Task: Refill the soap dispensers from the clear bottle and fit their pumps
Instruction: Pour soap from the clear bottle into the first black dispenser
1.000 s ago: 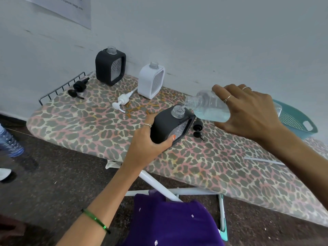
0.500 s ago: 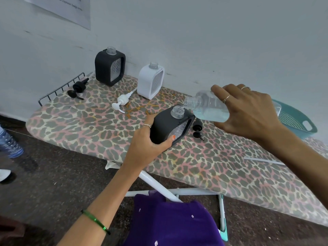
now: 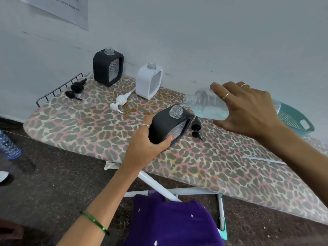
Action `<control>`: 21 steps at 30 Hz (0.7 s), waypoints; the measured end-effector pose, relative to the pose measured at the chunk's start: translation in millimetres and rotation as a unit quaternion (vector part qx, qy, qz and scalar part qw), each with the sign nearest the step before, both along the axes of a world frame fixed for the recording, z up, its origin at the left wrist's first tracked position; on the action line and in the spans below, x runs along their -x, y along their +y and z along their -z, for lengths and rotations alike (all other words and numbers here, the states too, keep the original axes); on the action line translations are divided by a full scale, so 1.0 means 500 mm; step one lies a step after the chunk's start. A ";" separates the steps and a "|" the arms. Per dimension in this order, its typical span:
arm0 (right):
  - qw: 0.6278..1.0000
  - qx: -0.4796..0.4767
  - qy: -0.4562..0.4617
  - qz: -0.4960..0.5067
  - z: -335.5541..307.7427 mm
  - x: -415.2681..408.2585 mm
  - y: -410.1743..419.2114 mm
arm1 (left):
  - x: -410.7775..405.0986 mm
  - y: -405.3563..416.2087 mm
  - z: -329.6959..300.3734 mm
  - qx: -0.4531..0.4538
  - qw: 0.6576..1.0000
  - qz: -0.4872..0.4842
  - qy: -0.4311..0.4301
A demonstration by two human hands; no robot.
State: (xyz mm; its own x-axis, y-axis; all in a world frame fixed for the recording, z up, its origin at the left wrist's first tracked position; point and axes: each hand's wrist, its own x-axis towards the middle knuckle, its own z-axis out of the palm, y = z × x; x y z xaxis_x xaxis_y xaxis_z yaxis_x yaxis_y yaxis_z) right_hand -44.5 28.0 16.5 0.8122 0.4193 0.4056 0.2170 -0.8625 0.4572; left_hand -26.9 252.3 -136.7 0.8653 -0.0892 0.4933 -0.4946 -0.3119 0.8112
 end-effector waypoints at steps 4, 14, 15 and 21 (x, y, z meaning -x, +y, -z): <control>1.000 -0.001 -0.005 -0.003 -0.003 -0.001 -0.003 | 0.002 0.000 -0.004 0.002 1.000 0.003 -0.006; 1.000 0.006 -0.004 -0.003 -0.003 -0.001 -0.007 | -0.003 0.000 0.004 -0.008 1.000 -0.008 0.007; 1.000 0.006 -0.005 -0.003 -0.003 -0.001 -0.007 | -0.003 0.000 0.004 -0.008 1.000 -0.011 0.011; 1.000 0.003 -0.006 0.002 -0.004 0.000 -0.008 | -0.006 -0.001 0.011 -0.007 0.999 -0.021 0.033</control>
State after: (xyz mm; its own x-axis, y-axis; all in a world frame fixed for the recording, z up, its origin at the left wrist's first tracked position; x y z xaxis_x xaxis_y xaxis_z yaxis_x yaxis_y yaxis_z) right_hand -44.6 23.8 18.4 0.8089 0.4187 0.4128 0.2076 -0.8602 0.4658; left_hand -23.7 252.0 -142.3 0.8993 -0.0589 0.4334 -0.4259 -0.3436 0.8370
